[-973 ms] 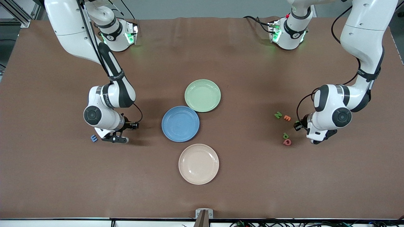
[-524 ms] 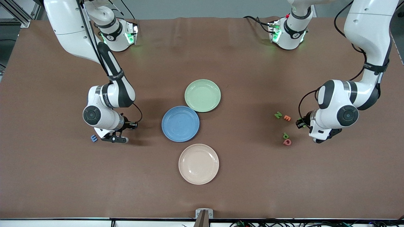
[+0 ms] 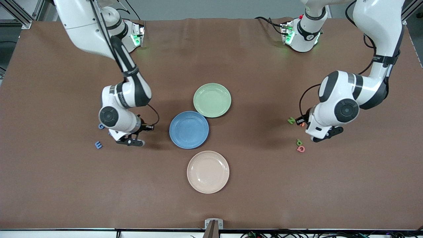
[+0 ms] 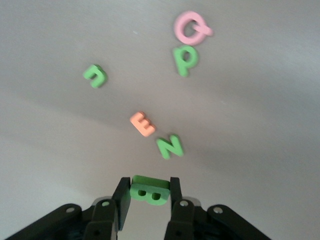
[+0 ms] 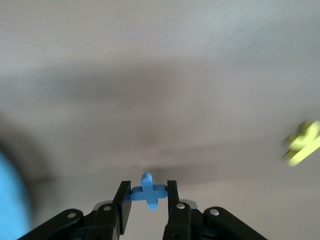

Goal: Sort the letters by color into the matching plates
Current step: 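Drop the x on the blue plate while the left gripper drops B on green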

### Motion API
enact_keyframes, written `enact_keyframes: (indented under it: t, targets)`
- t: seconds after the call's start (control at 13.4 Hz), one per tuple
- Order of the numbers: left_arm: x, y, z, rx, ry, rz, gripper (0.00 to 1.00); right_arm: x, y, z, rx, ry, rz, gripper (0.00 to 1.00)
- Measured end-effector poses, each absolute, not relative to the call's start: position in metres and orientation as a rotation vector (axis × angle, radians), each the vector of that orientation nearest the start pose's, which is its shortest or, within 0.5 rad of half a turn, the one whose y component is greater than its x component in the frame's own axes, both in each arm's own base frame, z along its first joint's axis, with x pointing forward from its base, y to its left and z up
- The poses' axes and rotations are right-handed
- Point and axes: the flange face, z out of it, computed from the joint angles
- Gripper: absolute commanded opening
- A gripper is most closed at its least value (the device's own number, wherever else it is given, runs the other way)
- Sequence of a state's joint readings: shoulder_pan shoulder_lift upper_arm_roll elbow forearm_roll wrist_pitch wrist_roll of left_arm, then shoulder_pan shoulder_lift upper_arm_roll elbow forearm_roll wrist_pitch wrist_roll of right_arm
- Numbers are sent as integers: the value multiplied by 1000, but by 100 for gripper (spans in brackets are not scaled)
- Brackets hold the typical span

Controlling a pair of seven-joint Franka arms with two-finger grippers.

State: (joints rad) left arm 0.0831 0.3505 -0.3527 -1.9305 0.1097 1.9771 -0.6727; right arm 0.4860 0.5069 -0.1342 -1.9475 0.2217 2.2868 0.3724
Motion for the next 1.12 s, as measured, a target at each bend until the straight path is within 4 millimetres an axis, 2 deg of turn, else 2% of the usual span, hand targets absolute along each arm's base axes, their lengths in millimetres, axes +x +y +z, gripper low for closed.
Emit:
enact_keyframes:
  t: [0.22, 0.37, 0.45, 0.52, 0.6, 0.67, 0.75, 0.82, 0.9, 0.97, 1.12]
  targets:
    - [549, -199, 306, -2989, -464, 388, 0, 539, 287, 226, -3086, 400, 241, 21]
    - [535, -235, 311, -3006, -430, 380, 0, 527, 328, 238, -3073, 478, 209, 21]
    - [529, -251, 312, -3019, -423, 369, 0, 523, 343, 243, -3065, 504, 195, 21]
    - [523, -271, 305, -3042, -444, 364, 0, 525, 358, 242, -3059, 555, 174, 21]
    - [518, -287, 302, -3058, -533, 347, 0, 526, 362, 242, -3056, 571, 171, 21]
    - [502, -324, 290, -3077, -663, 319, 0, 528, 373, 238, -3052, 586, 163, 21]
    - [474, -370, 272, -3073, -735, 339, 0, 529, 386, 231, -3053, 596, 158, 21]
    - [446, -406, 257, -3064, -760, 367, 0, 528, 397, 222, -3057, 602, 158, 21]
    - [428, -426, 248, -3055, -769, 387, 0, 527, 405, 214, -3062, 602, 157, 21]
    - [421, -433, 244, -3051, -773, 395, 0, 526, 409, 209, -3066, 598, 157, 21]
    - [432, -425, 246, -3050, -805, 390, 0, 528, 412, 206, -3067, 596, 153, 21]
